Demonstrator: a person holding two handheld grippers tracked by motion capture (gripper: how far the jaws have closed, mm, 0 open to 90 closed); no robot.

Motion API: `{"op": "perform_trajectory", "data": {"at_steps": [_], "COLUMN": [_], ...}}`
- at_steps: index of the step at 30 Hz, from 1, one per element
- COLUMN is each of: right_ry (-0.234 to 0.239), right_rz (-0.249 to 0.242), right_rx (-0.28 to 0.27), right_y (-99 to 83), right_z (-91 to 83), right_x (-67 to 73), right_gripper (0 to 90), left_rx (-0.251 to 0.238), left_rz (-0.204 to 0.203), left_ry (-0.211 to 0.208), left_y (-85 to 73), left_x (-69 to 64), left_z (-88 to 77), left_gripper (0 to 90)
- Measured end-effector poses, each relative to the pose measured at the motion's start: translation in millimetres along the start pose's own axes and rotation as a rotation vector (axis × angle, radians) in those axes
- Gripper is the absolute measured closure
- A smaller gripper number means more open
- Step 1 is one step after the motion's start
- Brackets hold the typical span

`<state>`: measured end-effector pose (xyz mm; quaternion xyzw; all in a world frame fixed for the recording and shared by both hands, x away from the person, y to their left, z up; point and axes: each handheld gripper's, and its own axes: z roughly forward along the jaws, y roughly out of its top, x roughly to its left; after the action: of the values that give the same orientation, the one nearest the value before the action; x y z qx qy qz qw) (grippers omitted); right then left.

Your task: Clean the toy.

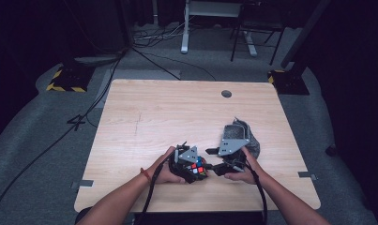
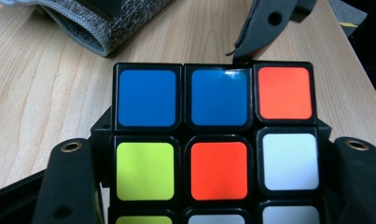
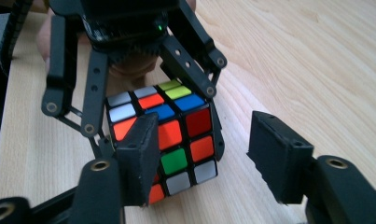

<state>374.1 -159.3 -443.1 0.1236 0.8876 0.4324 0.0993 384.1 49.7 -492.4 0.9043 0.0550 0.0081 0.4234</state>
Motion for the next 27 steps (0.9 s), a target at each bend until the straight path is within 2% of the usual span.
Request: {"op": "perform_trajectory", "data": {"at_steps": [2,4,6,9,12,14,17,20,22,25,27], "right_ry": [0.002,0.029,0.029,0.043,0.043,0.046,0.056,0.040,0.046,0.049,0.055], "right_rz": [-0.012,-0.016,-0.025,0.005,0.008,0.003,-0.024,-0.048,-0.049,-0.064,-0.070], "right_rx": [-0.007,-0.011,0.020,0.012,0.006,0.008,0.021,0.032,0.033,0.067,0.072], "right_y": [3.3,2.9,-0.8,-4.8,-3.3,-1.0,4.4,10.4,13.9,17.6,20.0], "right_z": [-1.8,-4.8,-3.3,-2.2,-0.2,2.5,8.6,12.0,12.6,20.1,24.6], "right_x": [1.5,3.5,4.3,2.7,1.8,1.8,6.7,11.0,11.2,14.4,16.8], "right_gripper": [43.1,43.4,43.7,43.3,43.2,42.9,42.7,42.4,42.3,41.1,41.3], "left_rx": [0.001,-0.002,-0.006,-0.003,0.005,0.029,0.038,0.016,0.032,0.070,0.075], "left_rz": [0.001,0.001,0.001,0.000,-0.009,-0.008,-0.021,-0.021,-0.015,-0.022,-0.025], "left_ry": [0.000,-0.004,-0.009,-0.004,-0.001,0.014,-0.001,0.007,0.020,0.022,0.027], "left_y": [0.1,-0.7,-1.6,-1.9,-2.6,-2.6,-3.2,-3.5,-3.3,-3.9,-5.2], "left_x": [-0.6,0.0,0.7,0.4,1.5,1.1,1.1,1.4,0.5,0.9,0.2], "left_z": [0.2,-0.5,-1.0,-1.5,-2.5,-1.6,-1.7,-6.0,-8.3,-12.4,-17.1], "left_gripper": [33.0,33.1,33.0,33.0,32.5,30.0,26.7,30.5,31.5,23.6,22.0]}}
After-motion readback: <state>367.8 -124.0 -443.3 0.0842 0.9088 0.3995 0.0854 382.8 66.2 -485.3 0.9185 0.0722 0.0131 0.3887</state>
